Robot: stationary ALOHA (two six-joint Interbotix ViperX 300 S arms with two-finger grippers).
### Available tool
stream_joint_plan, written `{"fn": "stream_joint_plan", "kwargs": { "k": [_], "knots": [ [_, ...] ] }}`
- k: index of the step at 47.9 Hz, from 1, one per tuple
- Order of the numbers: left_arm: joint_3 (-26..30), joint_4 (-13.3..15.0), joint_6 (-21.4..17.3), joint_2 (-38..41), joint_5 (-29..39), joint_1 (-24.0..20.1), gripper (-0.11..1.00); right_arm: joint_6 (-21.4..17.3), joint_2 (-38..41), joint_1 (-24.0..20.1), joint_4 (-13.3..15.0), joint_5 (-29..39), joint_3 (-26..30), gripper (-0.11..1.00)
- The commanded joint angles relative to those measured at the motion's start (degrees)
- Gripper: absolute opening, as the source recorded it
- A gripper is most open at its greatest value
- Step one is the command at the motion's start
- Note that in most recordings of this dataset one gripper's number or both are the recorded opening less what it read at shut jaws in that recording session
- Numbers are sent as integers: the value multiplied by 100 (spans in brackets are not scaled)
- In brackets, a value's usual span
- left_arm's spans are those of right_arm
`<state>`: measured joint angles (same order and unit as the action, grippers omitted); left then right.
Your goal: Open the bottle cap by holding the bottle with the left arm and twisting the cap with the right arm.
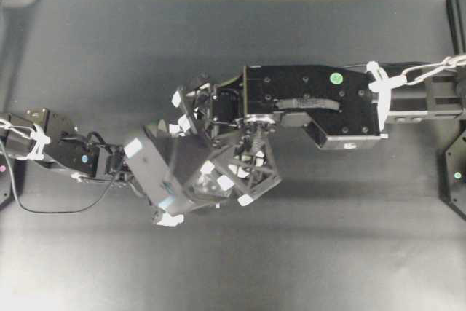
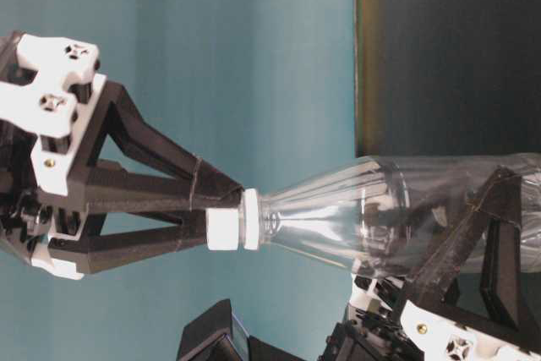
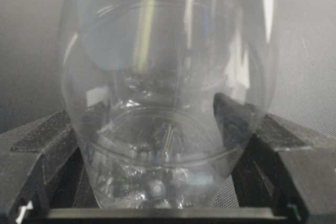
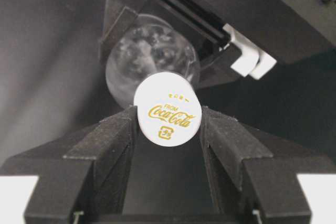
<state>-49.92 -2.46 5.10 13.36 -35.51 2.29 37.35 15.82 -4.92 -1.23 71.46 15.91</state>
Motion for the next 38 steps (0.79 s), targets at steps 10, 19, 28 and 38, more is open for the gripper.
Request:
{"fn": "stream_joint_plan", "kwargs": {
  "k": [10,19,28,38],
  "knots": [
    [35,-18,79,97,299,79,81,949,-35,0,9,-105,-35,37],
    [114,-18,70,105,501,79,81,1116,-44,-9,-18,-53,-44,37],
    [105,-18,70,105,519,79,81,1081,-88,-9,-18,-79,-141,37],
    [70,-18,70,97,519,79,81,923,-114,18,-26,-132,-211,37]
  ]
}}
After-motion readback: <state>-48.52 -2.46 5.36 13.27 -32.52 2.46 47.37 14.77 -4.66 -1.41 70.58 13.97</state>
